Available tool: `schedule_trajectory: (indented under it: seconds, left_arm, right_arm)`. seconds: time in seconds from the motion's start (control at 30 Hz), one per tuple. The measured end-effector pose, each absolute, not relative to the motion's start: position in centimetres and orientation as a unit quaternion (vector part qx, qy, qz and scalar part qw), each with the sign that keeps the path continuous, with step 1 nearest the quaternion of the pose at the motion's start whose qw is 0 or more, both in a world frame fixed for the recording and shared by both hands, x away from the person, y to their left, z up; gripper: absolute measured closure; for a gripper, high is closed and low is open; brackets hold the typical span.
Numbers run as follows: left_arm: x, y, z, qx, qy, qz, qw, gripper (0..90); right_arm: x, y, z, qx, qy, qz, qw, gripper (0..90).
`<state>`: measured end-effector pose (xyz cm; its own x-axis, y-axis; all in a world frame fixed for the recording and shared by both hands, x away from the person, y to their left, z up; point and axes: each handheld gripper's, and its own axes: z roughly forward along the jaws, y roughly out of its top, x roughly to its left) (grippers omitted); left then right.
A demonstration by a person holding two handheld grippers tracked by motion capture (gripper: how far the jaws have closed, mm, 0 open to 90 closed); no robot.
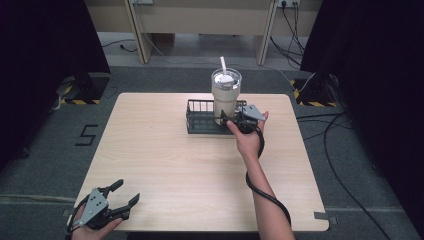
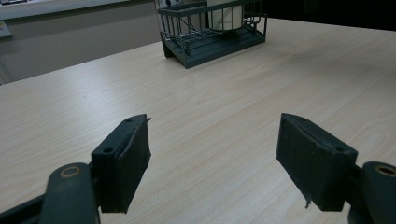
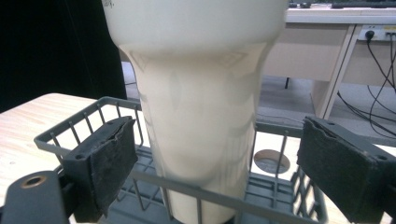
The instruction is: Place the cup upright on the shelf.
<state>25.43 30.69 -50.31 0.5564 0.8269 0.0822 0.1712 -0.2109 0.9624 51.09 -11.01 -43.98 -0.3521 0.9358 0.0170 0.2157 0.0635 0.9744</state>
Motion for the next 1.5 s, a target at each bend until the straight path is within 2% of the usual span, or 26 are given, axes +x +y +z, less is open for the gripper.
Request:
schedule_trajectory:
  seconds: [0.7,1.03,1.5]
  left_arm:
    - [25.4,30.6,-50.4,0.713,0.351,0.313,0.520,25.1]
    - [25.5,30.5,-50.5,0.714,0.351,0.311,0.520,25.0]
    - [25.4,30.5,-50.4,0.714,0.351,0.312,0.520,25.0]
  right_arm:
    - [48.0,-13.4,-43.6,0.453,0.634,0.528,0.339,12.0]
    - [47.0,-14.4,-43.7,0.432,0.639,0.528,0.356,10.1]
    - [44.9,-15.9,-43.4,0.434,0.640,0.528,0.351,11.0]
